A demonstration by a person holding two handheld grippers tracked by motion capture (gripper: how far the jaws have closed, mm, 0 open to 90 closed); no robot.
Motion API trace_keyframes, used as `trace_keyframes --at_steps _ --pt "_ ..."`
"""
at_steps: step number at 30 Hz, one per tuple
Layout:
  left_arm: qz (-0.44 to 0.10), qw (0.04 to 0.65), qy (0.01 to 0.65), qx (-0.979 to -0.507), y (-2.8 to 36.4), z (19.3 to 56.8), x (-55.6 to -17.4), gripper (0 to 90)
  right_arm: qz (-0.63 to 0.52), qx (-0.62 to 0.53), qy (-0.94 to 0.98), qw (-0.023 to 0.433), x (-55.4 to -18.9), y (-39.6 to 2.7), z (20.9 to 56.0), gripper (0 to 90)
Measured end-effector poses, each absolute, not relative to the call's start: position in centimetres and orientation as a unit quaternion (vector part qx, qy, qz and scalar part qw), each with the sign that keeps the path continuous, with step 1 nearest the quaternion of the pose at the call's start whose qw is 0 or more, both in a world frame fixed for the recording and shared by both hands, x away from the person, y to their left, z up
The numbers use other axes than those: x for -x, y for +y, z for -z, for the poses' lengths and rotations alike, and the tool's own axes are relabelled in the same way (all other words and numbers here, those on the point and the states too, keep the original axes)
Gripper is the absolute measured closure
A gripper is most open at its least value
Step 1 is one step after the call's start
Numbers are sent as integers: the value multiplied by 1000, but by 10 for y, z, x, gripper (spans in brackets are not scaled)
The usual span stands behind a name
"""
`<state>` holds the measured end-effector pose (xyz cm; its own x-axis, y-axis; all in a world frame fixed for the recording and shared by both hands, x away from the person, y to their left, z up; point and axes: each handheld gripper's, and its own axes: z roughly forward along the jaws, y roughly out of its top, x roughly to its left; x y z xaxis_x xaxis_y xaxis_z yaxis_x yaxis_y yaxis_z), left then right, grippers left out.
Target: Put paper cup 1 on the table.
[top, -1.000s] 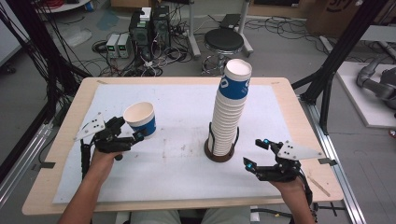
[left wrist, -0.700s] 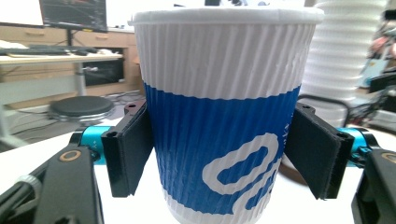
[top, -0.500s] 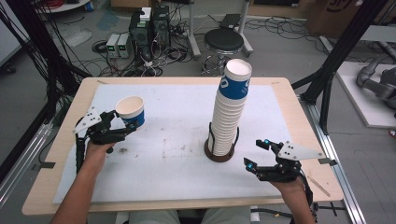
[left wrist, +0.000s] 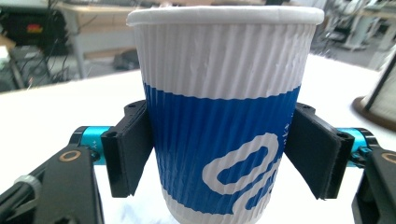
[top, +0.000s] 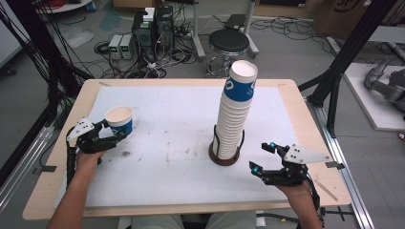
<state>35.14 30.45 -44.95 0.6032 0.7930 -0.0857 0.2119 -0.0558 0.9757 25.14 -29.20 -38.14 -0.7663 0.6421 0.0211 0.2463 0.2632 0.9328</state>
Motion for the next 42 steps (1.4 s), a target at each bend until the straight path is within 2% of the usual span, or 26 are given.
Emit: trace_keyframes --at_steps 10,13,16,26,32,35,42 --pt "-255 542 388 -700 299 453 -354 269 -535 -287 773 186 -251 -293 381 210" --pt "-260 505 395 -722 295 453 -355 269 -535 -287 773 185 -251 -293 381 211" --pt "-260 494 404 -725 293 451 -354 268 -535 -287 773 184 -250 -292 381 210" --pt "-257 454 410 -748 298 451 -337 265 -536 -284 773 185 -250 -292 380 210" --pt "-264 447 419 -745 297 452 -332 240 -538 -282 773 183 -250 -291 379 211" --pt "-252 458 433 -734 299 452 -329 136 -538 -281 773 183 -250 -291 379 211" --pt "-234 492 443 -713 312 447 -314 136 -537 -284 774 180 -250 -292 379 211"
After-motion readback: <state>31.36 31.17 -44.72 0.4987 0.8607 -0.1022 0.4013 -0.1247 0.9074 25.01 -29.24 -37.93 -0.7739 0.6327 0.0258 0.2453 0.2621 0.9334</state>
